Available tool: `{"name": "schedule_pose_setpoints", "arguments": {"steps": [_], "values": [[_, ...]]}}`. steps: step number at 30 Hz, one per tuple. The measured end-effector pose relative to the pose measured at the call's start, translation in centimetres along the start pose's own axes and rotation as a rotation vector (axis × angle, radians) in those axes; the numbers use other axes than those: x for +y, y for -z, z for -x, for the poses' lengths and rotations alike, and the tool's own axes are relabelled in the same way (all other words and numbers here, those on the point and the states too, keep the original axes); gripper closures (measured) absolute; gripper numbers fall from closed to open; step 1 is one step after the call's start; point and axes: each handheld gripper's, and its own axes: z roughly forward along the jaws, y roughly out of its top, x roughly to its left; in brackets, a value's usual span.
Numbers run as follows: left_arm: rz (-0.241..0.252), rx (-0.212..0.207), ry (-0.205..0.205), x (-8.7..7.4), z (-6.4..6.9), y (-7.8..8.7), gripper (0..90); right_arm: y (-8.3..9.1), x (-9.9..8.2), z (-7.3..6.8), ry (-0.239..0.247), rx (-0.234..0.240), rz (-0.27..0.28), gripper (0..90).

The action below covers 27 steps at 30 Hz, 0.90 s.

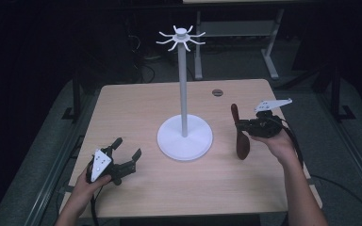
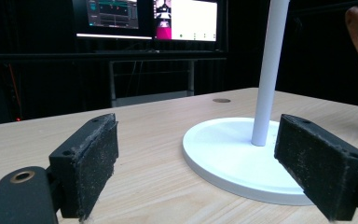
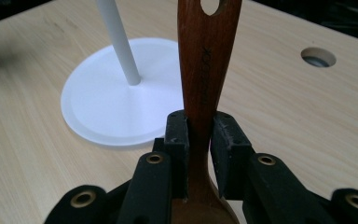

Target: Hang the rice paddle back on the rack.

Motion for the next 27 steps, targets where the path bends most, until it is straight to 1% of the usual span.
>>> {"name": "schedule_pose_setpoints", "arguments": {"steps": [1, 2, 3, 6, 8, 9, 10, 12, 16, 17, 20, 21, 23, 26, 27], "values": [[0.0, 0.0, 0.0, 0.0, 0.0, 0.0, 13.0, 0.1, 0.0, -0.1, -0.008, 0.004, 0.01, 76.6], [0.0, 0.0, -0.002, 0.0, 0.0, 0.0, 13.0, 0.4, 0.0, -0.1, -0.004, 0.0, 0.029, 76.6], [0.0, 0.0, -0.001, 0.0, 0.0, 0.0, 13.0, 0.4, 0.0, -0.1, -0.004, 0.0, 0.029, 76.6], [0.0, 0.0, 0.001, 0.0, 0.0, 0.0, 13.0, 0.8, 0.0, -0.2, -0.003, -0.001, 0.059, 76.7], [0.0, -0.001, 0.002, 0.0, 0.0, 0.0, 13.0, 1.0, 0.1, -0.2, -0.007, 0.002, 0.082, 76.7], [0.0, -0.001, 0.001, 0.0, 0.0, 0.0, 13.0, 1.2, 0.1, -0.3, -0.011, 0.014, 0.099, 76.7], [0.001, -0.001, 0.002, 0.0, 0.0, 0.0, 13.0, 1.2, 0.1, -0.3, -0.011, 0.014, 0.099, 76.7], [0.0, -0.001, 0.002, 0.0, 0.0, 0.0, 13.0, 1.4, 0.2, -0.3, -0.008, 0.023, 0.119, 76.7], [0.0, -0.001, 0.002, 0.0, 0.0, 0.0, 13.0, 1.7, 0.5, -0.5, -0.003, 0.032, 0.138, 76.6], [0.0, -0.001, 0.002, 0.0, 0.0, 0.0, 13.0, 1.8, 0.7, -0.6, -0.002, 0.037, 0.147, 76.6], [-0.001, -0.002, 0.002, 0.0, 0.0, 0.0, 13.0, 2.1, 1.1, -0.7, -0.003, 0.038, 0.151, 76.6], [0.0, -0.002, 0.001, 0.0, 0.0, 0.0, 13.0, 2.4, 1.6, -0.9, 0.002, 0.039, 0.164, 76.6], [0.0, -0.002, 0.0, 0.0, 0.0, 0.0, 13.0, 2.6, 1.8, -1.0, 0.006, 0.039, 0.173, 76.6], [-0.001, -0.004, 0.0, 0.0, 0.0, 0.0, 13.0, 3.0, 2.5, -1.2, 0.01, 0.057, 0.198, 76.6], [-0.001, -0.005, -0.005, 0.0, -0.1, 0.0, 13.0, 3.3, 3.1, -1.4, 0.021, 0.063, 0.204, 76.6]]}}
